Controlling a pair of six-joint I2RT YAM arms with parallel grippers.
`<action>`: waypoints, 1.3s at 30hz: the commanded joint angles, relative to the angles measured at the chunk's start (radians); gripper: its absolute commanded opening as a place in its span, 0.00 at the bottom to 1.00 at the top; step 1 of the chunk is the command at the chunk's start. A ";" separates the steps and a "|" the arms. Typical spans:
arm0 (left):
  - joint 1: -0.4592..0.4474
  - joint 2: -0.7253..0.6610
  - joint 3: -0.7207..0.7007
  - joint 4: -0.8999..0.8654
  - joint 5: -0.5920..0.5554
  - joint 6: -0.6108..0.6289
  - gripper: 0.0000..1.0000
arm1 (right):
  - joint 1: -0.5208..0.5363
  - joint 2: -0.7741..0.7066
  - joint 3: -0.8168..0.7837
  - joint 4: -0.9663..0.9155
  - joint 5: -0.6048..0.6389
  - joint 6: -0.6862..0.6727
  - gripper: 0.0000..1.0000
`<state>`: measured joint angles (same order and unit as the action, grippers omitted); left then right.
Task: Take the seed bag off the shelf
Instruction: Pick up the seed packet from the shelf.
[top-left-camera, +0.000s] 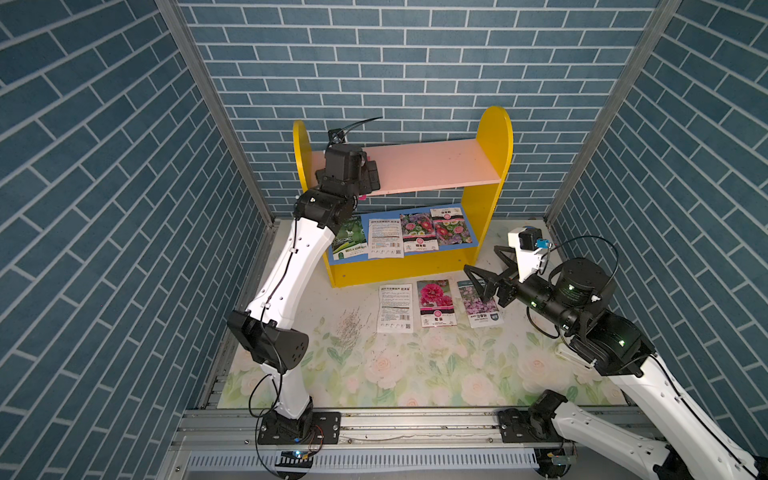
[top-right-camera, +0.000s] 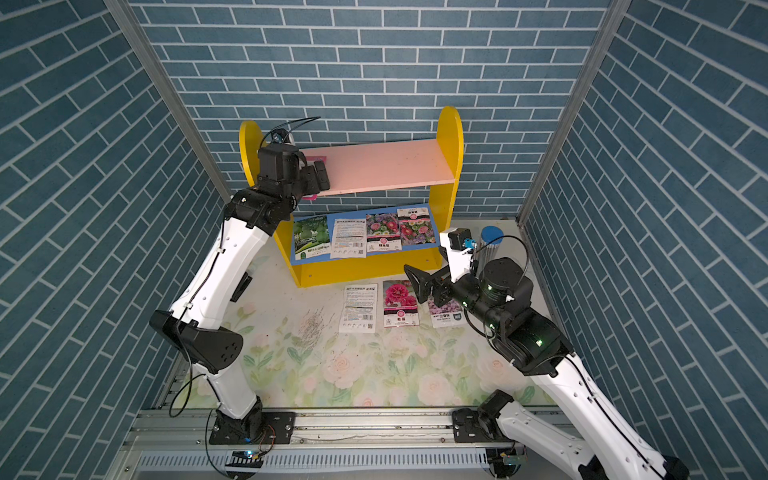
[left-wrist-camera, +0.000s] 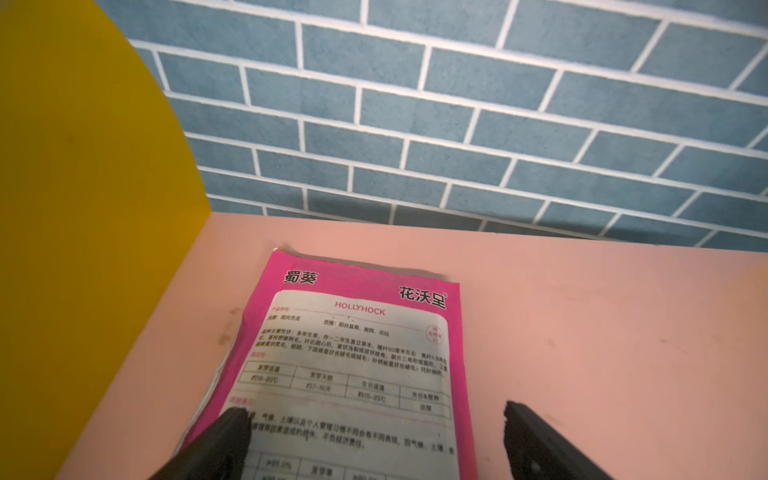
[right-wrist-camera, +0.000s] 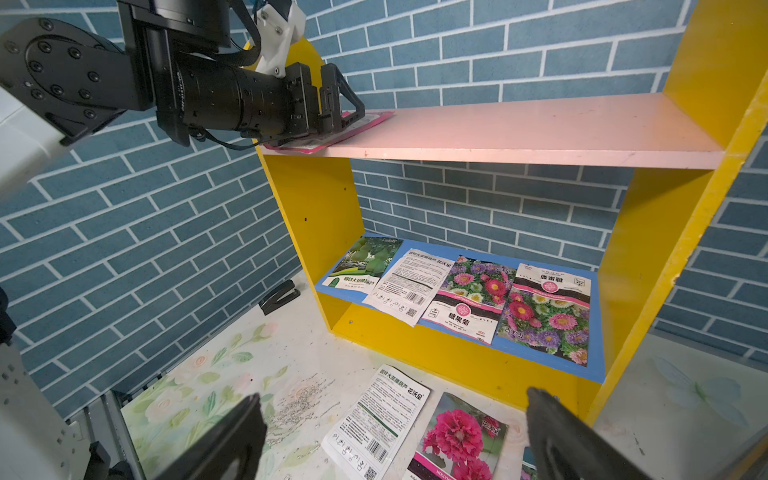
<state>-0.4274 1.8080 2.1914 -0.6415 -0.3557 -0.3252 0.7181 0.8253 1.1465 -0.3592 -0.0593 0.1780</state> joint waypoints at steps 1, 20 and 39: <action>-0.033 0.008 0.012 -0.097 0.076 -0.089 1.00 | 0.001 -0.018 -0.007 0.019 0.008 -0.014 0.99; -0.059 -0.067 0.056 0.163 0.219 -0.090 1.00 | 0.001 -0.025 -0.011 0.041 -0.011 0.003 0.99; -0.024 -0.494 -0.373 0.059 0.429 -0.439 1.00 | -0.001 0.009 -0.108 0.326 -0.046 0.207 0.98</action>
<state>-0.4675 1.3506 1.8927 -0.5880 -0.0010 -0.6434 0.7181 0.8417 1.0401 -0.1154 -0.1173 0.3351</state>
